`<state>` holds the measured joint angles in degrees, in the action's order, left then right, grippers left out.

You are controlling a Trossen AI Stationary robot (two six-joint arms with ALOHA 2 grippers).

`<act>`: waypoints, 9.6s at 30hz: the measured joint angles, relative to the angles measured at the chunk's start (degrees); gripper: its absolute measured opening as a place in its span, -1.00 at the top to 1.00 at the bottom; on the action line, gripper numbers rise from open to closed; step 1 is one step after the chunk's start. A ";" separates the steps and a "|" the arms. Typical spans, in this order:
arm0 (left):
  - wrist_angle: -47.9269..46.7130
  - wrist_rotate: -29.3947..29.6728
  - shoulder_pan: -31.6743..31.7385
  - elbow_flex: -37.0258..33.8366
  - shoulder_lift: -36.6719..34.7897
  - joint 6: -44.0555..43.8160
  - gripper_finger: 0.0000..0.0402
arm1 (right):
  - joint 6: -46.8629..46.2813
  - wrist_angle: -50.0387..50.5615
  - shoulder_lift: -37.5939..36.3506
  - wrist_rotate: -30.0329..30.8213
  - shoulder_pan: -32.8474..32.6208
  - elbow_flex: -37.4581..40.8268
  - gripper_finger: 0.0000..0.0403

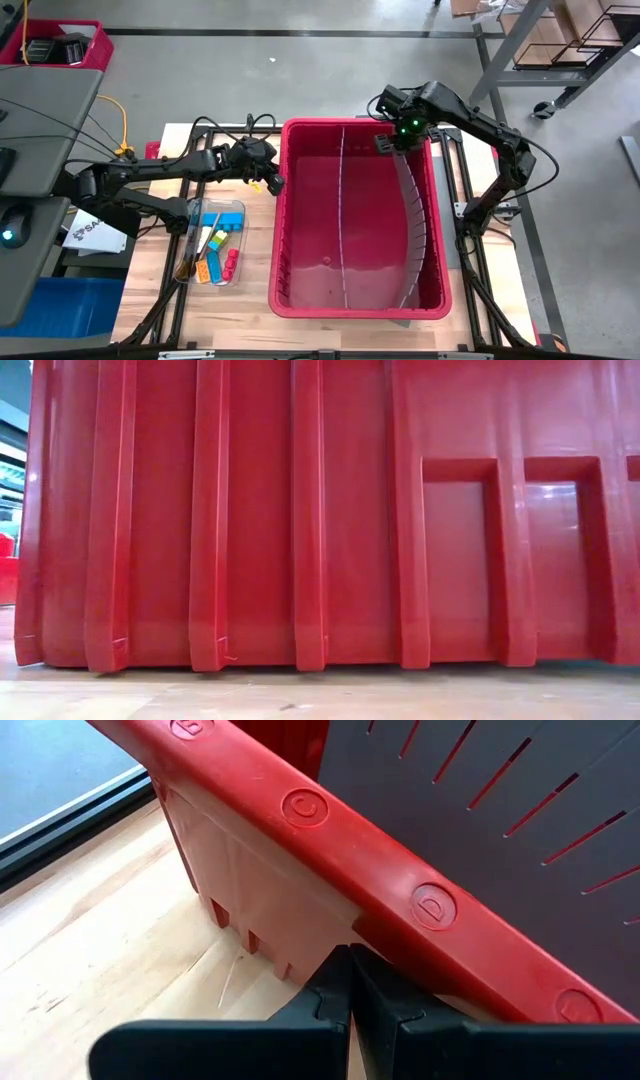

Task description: Sort Items/Unsort Items

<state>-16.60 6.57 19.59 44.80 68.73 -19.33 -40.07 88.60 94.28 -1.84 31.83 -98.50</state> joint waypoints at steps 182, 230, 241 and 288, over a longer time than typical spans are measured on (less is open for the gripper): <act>-14.15 0.79 4.33 40.25 34.25 38.06 1.00 | -21.48 1.23 -19.30 4.19 -18.72 -8.30 1.00; -13.07 -2.85 8.68 41.40 15.19 28.51 0.66 | -18.62 -2.97 -17.44 -0.55 -22.90 0.90 0.73; -14.46 -6.27 1.76 41.38 4.90 21.63 0.05 | -20.89 -8.71 -17.22 10.40 -19.17 0.87 -0.01; -31.35 16.56 -24.30 50.73 1.58 11.75 0.00 | 31.49 -7.50 5.32 -3.36 -24.58 0.89 -0.04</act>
<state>-47.95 23.13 -4.71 95.53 70.31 -7.58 -8.58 81.10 99.60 -5.20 7.26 -97.61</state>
